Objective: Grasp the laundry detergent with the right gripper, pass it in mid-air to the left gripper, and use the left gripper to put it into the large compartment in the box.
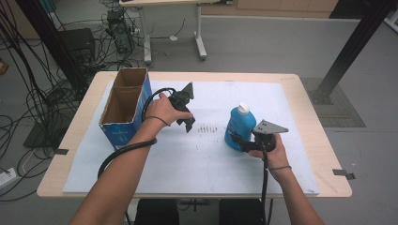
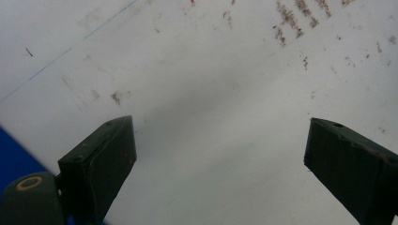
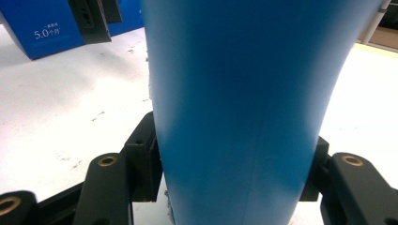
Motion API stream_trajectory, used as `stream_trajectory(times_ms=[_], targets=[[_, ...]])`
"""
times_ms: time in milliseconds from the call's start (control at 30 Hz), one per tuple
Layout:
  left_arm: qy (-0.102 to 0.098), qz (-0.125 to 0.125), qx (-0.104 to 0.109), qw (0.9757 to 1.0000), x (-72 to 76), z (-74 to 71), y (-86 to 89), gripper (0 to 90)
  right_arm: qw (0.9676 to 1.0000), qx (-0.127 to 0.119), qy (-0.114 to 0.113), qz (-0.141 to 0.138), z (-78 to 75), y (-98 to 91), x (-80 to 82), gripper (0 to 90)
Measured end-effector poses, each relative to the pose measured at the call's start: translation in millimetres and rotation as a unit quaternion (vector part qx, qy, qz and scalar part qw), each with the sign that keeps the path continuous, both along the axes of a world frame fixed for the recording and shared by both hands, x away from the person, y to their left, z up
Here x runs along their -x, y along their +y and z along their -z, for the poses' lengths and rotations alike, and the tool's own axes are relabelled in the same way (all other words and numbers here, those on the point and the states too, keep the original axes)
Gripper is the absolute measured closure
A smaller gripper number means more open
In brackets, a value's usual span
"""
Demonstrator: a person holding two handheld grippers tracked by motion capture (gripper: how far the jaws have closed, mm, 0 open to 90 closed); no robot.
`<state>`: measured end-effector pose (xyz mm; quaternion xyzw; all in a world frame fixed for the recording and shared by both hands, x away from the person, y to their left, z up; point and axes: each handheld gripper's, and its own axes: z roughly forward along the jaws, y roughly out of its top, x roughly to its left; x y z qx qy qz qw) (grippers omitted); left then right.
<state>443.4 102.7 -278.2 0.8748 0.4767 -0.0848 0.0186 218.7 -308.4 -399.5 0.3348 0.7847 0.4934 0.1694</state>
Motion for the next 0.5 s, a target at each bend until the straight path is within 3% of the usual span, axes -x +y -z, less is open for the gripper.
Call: stream_trajectory(times_ms=[500], targets=[[0.0, -0.001, 0.002, 1.0, -0.2, 1.1, -1.0, 9.8, 1.0, -0.001, -0.002, 0.001, 1.1, 0.0, 1.3, 40.8]])
